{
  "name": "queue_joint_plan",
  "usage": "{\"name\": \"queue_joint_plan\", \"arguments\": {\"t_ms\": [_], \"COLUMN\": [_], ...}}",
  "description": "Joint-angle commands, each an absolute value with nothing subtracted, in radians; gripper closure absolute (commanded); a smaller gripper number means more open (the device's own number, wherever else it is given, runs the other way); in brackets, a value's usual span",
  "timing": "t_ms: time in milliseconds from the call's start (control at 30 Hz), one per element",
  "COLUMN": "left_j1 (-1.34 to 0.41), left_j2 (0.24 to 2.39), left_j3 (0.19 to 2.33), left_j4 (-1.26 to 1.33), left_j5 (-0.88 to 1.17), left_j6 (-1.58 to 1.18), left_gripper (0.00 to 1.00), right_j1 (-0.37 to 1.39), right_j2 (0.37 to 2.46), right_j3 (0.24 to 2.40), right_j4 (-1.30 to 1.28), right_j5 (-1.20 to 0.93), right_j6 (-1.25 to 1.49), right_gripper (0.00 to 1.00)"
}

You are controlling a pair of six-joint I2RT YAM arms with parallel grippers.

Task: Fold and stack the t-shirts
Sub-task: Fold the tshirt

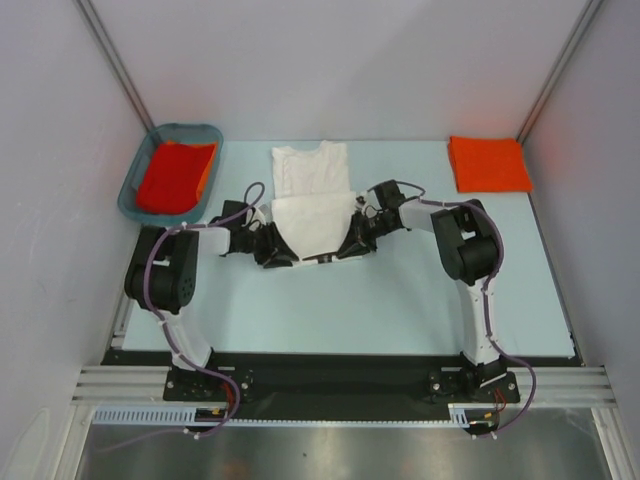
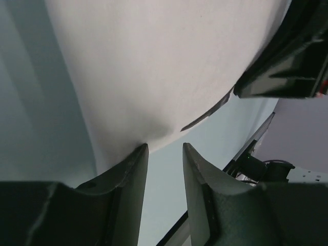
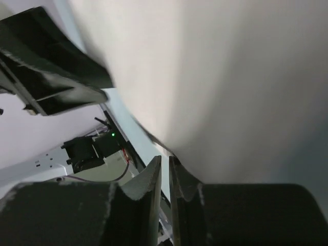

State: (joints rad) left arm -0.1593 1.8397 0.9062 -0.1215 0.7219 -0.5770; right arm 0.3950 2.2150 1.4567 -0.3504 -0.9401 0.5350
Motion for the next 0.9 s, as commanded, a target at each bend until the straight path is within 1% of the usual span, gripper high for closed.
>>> {"name": "queue_joint_plan", "arguments": {"t_ms": [0, 67, 167, 200, 233, 300, 333, 433, 500, 533, 700, 767, 867], "left_j1": [-0.127, -0.126, -0.126, -0.126, -0.126, -0.126, -0.126, -0.126, -0.126, -0.126, -0.127, -0.126, -0.124], "left_j2": [1.868, 1.862, 1.764, 1.687, 1.648, 1.568, 1.504, 1.439, 1.436, 1.442, 1.589, 1.658, 1.652], "left_j3": [0.893, 0.873, 0.812, 0.799, 0.789, 0.773, 0.770, 0.772, 0.773, 0.778, 0.801, 0.845, 0.858], "left_j4": [-0.089, -0.112, -0.135, -0.152, -0.190, -0.228, -0.241, -0.212, -0.164, -0.128, 0.036, 0.063, 0.061], "left_j5": [0.649, 0.643, 0.646, 0.653, 0.655, 0.658, 0.667, 0.701, 0.716, 0.713, 0.719, 0.697, 0.646], "left_j6": [-0.522, -0.508, -0.491, -0.482, -0.473, -0.456, -0.462, -0.550, -0.598, -0.638, -0.736, -0.726, -0.727], "left_gripper": [0.60, 0.62, 0.62, 0.62, 0.59, 0.57, 0.53, 0.51, 0.51, 0.50, 0.51, 0.52, 0.53], "right_j1": [0.292, 0.236, 0.200, 0.195, 0.192, 0.195, 0.199, 0.259, 0.320, 0.342, 0.402, 0.399, 0.393], "right_j2": [2.236, 2.247, 2.172, 2.127, 2.050, 1.978, 1.927, 1.920, 1.948, 1.963, 2.133, 2.163, 2.145], "right_j3": [1.391, 1.352, 1.275, 1.252, 1.232, 1.204, 1.200, 1.248, 1.336, 1.357, 1.515, 1.535, 1.517], "right_j4": [-0.294, -0.336, -0.423, -0.436, -0.443, -0.456, -0.448, -0.423, -0.428, -0.414, -0.339, -0.325, -0.325], "right_j5": [-0.933, -0.920, -0.917, -0.898, -0.888, -0.885, -0.884, -0.885, -0.871, -0.861, -0.842, -0.815, -0.769], "right_j6": [0.508, 0.448, 0.374, 0.373, 0.373, 0.396, 0.414, 0.471, 0.500, 0.514, 0.638, 0.656, 0.664], "right_gripper": [0.84, 0.84, 0.85, 0.85, 0.85, 0.84, 0.83, 0.82, 0.81, 0.78, 0.76, 0.76, 0.76]}}
